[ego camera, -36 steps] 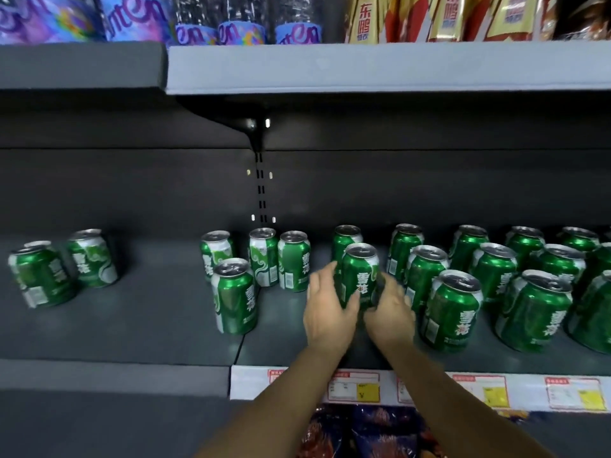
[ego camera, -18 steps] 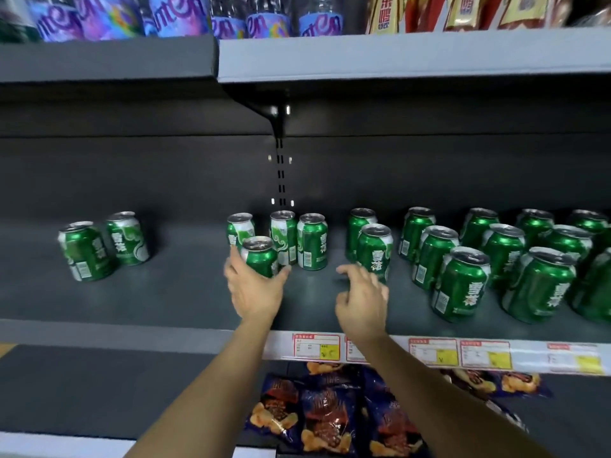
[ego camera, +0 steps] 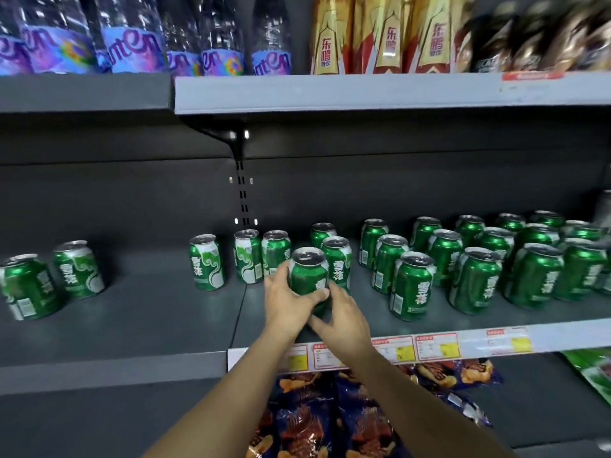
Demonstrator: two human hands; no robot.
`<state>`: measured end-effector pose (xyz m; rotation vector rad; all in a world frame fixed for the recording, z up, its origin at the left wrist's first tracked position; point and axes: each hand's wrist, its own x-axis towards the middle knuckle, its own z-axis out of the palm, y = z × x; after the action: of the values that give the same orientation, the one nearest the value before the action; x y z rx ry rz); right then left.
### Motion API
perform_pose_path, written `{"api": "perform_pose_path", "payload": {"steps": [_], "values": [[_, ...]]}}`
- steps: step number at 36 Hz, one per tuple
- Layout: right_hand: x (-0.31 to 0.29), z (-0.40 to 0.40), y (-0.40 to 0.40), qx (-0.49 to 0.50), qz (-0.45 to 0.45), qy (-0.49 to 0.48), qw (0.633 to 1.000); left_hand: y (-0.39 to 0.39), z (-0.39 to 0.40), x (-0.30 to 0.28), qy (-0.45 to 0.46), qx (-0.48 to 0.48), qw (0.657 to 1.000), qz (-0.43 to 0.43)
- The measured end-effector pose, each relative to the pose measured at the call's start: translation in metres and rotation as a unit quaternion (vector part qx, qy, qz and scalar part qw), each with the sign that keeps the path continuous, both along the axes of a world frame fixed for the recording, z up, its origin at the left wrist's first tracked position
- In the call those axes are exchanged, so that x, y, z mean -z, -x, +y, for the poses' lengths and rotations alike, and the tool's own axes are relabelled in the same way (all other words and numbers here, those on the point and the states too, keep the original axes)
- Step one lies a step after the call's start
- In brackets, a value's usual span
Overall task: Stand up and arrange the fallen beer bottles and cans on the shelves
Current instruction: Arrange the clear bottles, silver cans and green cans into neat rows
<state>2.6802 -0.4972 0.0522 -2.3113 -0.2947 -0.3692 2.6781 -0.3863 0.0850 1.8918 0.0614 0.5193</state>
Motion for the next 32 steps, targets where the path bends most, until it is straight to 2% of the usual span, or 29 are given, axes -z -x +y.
{"api": "perform_pose_path", "payload": {"steps": [10,19,32], "values": [[0.009,-0.057,0.009,0.052,-0.032,0.017,0.998,-0.007,-0.055,0.020,0.045,0.048,0.996,0.055],[0.012,-0.067,0.012,0.076,-0.017,-0.002,0.997,-0.007,-0.068,0.015,0.019,0.059,0.997,0.055],[0.000,-0.060,0.001,0.093,0.022,0.029,0.995,-0.021,-0.062,0.010,-0.031,0.041,0.997,0.052]]}}
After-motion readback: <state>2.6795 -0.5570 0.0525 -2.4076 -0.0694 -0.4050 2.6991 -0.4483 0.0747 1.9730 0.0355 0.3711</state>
